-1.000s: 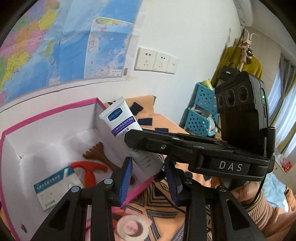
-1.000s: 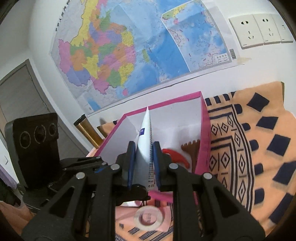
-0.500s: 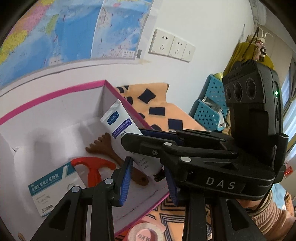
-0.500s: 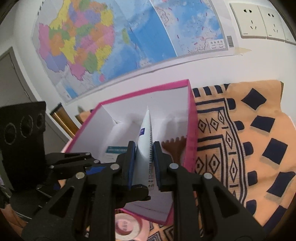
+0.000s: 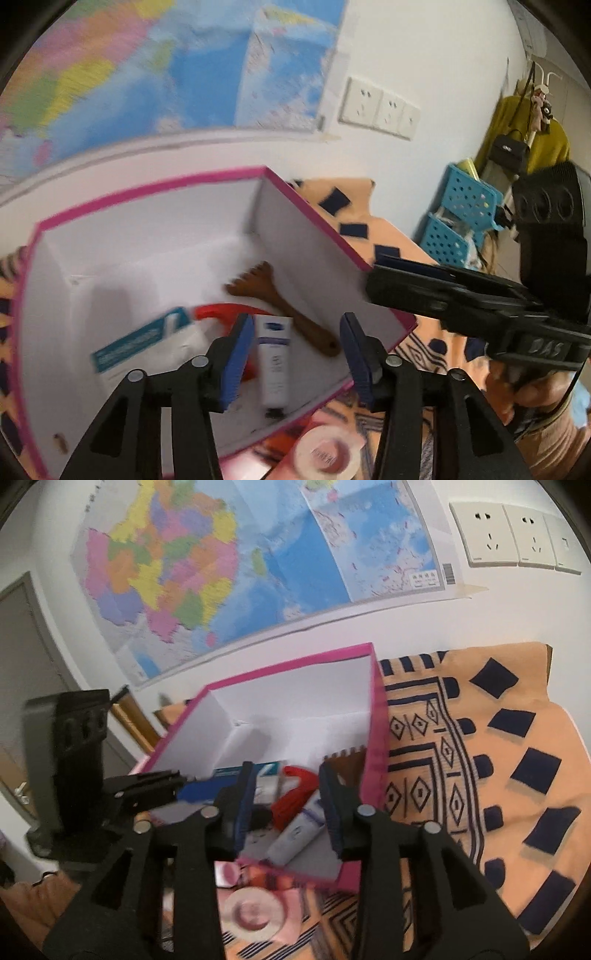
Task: Organize rigid objects
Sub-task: 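Move the right gripper to the white tape roll and grasp its rim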
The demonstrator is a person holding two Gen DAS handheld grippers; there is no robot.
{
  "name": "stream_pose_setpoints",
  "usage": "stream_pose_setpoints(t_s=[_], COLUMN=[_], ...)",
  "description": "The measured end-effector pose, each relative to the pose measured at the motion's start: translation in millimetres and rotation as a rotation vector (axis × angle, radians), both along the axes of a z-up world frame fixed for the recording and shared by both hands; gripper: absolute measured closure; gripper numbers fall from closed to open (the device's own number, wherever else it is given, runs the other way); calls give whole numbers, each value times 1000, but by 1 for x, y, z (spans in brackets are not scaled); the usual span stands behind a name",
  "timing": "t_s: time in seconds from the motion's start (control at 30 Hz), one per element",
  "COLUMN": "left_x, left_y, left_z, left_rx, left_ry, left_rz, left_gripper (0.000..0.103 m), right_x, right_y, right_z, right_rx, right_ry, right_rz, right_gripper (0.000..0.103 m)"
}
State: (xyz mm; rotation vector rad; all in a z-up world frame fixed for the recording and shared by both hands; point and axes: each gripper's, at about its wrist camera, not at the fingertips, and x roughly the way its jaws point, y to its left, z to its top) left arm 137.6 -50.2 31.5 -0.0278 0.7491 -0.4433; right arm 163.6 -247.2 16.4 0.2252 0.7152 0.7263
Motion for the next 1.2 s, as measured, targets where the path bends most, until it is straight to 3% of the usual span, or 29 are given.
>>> stream_pose_setpoints(t_s=[0.2,0.3,0.53,0.77,1.07,1.2], left_x=[-49,-73,-104,-102,-95,-92], left_y=[34,51,58,38,19,12], left_z=[17,15,-19,-51,-68,-71], left_rx=[-9,-22,-24,-30,-32,-19], left_ry=[-106,-121,-39,60,119,128], left_rz=[47,72,79,48,21,8], left_gripper=[46,44,44,44,45,56], right_x=[-34,-51,-70,-72,-67,-65], right_y=[-10,-10,1,14,18,24], right_z=[5,-4,-45,-87,-98,-100], right_rx=[78,81,31,-40,-57,-68], right_ry=[-5,13,109,214,230,225], right_rz=[69,95,116,104,86,90], right_gripper=[59,54,54,54,54,54])
